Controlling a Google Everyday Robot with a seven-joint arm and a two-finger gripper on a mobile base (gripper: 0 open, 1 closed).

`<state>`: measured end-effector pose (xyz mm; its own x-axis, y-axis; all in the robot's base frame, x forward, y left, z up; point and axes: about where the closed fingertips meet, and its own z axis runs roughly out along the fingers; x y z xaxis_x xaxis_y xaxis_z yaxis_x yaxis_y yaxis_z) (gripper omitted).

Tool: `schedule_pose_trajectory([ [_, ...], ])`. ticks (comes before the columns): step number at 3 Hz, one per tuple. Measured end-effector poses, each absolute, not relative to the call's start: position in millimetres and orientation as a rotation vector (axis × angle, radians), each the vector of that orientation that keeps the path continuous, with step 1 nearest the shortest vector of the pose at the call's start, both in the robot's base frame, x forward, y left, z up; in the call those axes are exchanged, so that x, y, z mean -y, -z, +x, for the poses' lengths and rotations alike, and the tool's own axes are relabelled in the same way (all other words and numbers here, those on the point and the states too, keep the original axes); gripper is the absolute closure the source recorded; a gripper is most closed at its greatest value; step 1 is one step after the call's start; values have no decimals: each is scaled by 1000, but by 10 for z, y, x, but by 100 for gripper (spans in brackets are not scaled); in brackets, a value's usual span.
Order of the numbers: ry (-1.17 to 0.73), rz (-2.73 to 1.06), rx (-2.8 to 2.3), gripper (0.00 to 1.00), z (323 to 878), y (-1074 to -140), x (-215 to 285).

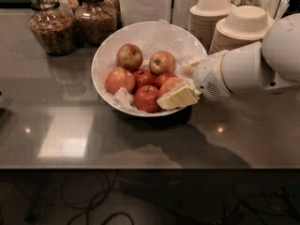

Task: Pick apple from white bowl

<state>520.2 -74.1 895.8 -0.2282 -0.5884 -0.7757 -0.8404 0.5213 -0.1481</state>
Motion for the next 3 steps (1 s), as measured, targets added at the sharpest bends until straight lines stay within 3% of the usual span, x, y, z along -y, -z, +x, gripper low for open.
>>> schedule_pose_trajectory([
  [3,-385,-1169,-1933,98,5202,-8959,741],
])
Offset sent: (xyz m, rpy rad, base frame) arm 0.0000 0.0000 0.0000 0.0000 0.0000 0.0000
